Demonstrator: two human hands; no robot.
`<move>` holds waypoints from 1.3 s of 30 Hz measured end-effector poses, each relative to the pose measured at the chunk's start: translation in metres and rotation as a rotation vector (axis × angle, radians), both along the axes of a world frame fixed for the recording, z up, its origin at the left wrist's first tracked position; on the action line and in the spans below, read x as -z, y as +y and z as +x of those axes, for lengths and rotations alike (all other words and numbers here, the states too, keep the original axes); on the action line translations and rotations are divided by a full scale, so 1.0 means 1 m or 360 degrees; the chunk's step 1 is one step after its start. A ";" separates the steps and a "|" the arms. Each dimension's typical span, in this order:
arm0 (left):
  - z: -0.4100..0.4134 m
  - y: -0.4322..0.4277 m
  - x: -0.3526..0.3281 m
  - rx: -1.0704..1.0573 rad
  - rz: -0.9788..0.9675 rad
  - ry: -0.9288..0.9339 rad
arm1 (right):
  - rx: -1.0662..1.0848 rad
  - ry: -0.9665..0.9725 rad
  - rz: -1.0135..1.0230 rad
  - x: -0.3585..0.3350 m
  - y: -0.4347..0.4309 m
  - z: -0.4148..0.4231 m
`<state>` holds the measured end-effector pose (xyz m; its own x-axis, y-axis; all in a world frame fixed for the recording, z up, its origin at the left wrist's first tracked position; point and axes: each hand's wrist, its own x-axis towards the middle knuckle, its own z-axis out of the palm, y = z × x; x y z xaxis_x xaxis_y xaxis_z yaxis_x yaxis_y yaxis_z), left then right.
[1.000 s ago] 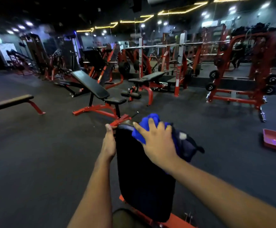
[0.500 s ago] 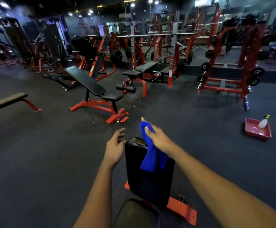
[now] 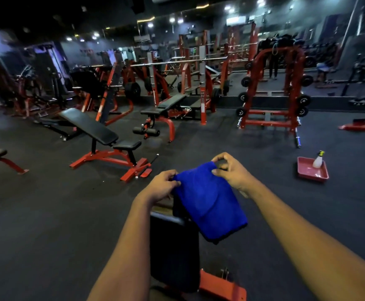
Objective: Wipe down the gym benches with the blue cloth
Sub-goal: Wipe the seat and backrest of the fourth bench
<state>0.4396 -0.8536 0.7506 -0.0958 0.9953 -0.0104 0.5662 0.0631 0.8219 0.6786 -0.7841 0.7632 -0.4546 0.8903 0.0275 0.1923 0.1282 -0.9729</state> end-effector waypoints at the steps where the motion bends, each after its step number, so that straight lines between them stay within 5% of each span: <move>1: 0.013 0.019 -0.003 -0.0013 -0.0014 0.0023 | 0.0010 -0.0017 -0.0022 0.005 0.019 0.016; 7: 0.091 0.122 -0.014 -0.0051 -0.0058 0.0171 | 0.0289 -0.0040 -0.0087 0.028 0.121 0.084; 12: 0.143 0.195 -0.029 -0.0216 0.0049 0.0351 | 0.0598 -0.0133 0.0182 0.036 0.197 0.105; 19: 0.143 0.268 -0.044 -0.0122 0.0085 0.0171 | -0.0045 -0.0272 -0.0456 0.044 0.264 0.080; 25: 0.094 0.305 -0.063 0.0098 -0.0186 -0.0089 | -0.0106 -0.0155 -0.0481 0.035 0.311 0.042; 29: 0.059 0.344 -0.069 0.0034 -0.0367 -0.0064 | -0.0259 -0.0235 -0.0152 0.021 0.351 0.009; 32: 0.035 0.378 -0.060 -0.0126 -0.0192 0.0007 | -0.0323 -0.0366 0.0204 0.004 0.379 -0.001; 35: 0.024 0.414 -0.047 0.0215 0.0054 0.0071 | -0.0389 -0.0499 0.0462 -0.012 0.411 -0.005; 39: 0.031 0.466 -0.032 0.0405 -0.0009 0.0074 | -0.0222 -0.0459 0.0629 -0.021 0.465 -0.004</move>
